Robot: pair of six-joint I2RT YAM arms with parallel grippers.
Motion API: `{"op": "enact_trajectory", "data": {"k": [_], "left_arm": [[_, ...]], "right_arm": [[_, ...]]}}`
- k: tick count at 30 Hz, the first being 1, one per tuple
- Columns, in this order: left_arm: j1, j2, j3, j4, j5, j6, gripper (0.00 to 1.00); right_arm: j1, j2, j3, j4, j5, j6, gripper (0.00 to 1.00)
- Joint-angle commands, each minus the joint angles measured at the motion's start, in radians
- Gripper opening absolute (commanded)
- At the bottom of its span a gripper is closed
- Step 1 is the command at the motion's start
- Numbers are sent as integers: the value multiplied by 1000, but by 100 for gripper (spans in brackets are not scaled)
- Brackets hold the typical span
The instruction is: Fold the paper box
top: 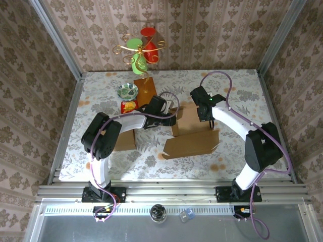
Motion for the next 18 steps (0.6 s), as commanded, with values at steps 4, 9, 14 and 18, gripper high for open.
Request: {"op": "enact_trajectory", "data": {"k": [4, 9, 14, 18], "left_arm": [[-35, 15, 42, -87, -104, -1, 14], [-79, 12, 83, -194, -230, -14, 17], [-88, 19, 84, -234, -284, -69, 16], [-97, 26, 114, -294, -331, -79, 14]], "right_arm": [[9, -38, -12, 16, 12, 27, 0], [20, -44, -22, 26, 17, 36, 0], [24, -48, -24, 29, 21, 39, 0], [24, -55, -25, 29, 26, 41, 0]]}}
